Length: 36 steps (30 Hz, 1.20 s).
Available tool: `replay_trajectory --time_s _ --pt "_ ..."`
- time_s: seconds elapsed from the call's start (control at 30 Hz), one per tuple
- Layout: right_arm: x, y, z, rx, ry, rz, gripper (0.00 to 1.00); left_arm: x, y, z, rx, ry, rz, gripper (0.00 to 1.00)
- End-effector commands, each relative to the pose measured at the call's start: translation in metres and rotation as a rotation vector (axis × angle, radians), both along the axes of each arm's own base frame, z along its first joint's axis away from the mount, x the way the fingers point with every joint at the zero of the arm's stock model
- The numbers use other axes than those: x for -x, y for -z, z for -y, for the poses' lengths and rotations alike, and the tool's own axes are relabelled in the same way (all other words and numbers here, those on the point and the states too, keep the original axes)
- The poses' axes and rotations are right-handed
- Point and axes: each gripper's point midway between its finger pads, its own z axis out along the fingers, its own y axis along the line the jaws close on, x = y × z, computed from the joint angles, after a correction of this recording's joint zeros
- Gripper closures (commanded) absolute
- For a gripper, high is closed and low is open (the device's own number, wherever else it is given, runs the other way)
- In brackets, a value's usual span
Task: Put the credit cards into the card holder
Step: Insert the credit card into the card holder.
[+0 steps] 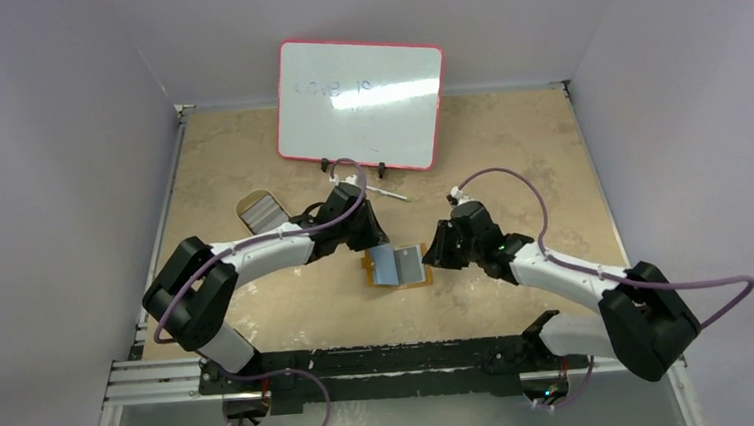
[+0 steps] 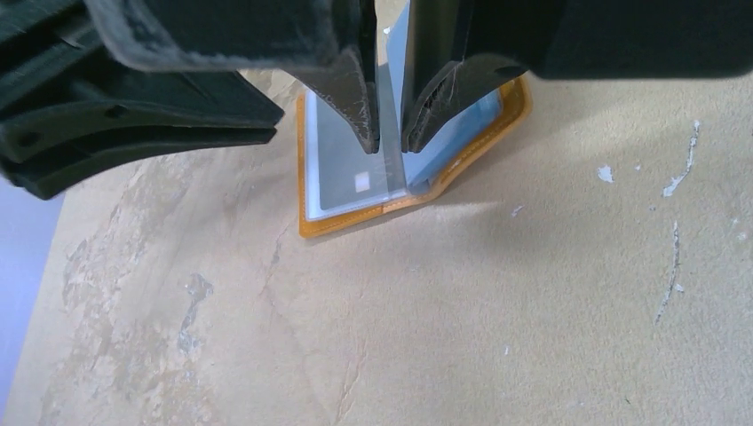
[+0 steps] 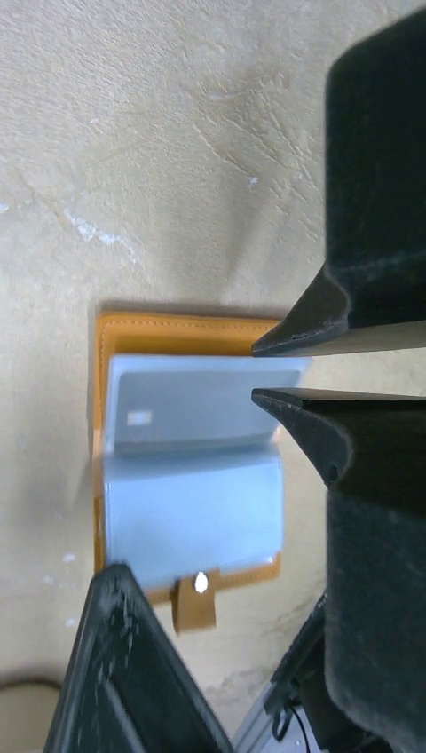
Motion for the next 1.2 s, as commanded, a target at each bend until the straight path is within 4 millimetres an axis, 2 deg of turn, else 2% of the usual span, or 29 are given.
replay_trajectory --time_s 0.0,0.17,0.3,0.4,0.57,0.7,0.83,0.97,1.1,1.17 --pt "-0.01 -0.044 -0.005 -0.042 0.014 0.07 0.78 -0.003 -0.017 0.003 0.008 0.021 0.039 0.86" --pt "-0.01 -0.079 -0.021 -0.114 -0.019 0.125 0.78 -0.001 -0.014 0.002 0.006 0.024 0.031 0.86" --pt "-0.01 -0.081 -0.038 -0.148 -0.065 0.136 0.76 -0.004 -0.025 -0.003 -0.01 0.015 0.053 0.86" --pt "-0.013 -0.078 -0.053 -0.173 -0.095 0.15 0.68 -0.014 -0.038 -0.017 -0.07 -0.016 0.093 0.85" --pt "-0.015 -0.063 -0.077 -0.111 -0.127 0.113 0.66 -0.031 -0.054 -0.056 -0.164 -0.095 0.124 0.81" --pt "-0.017 -0.054 -0.078 -0.071 -0.119 0.097 0.66 -0.038 -0.061 -0.087 -0.221 -0.146 0.127 0.81" --pt "-0.017 -0.05 -0.077 -0.047 -0.118 0.087 0.65 -0.047 -0.072 -0.141 -0.377 -0.206 0.135 0.78" --pt "-0.016 -0.049 -0.077 -0.053 -0.126 0.09 0.63 -0.056 -0.088 -0.185 -0.491 -0.196 0.176 0.74" --pt "-0.014 -0.049 -0.08 -0.066 -0.141 0.09 0.63 -0.058 -0.086 -0.228 -0.758 -0.121 0.191 0.68" --pt "-0.013 -0.049 -0.08 -0.065 -0.145 0.089 0.63 -0.059 -0.079 -0.239 -0.827 -0.084 0.163 0.64"
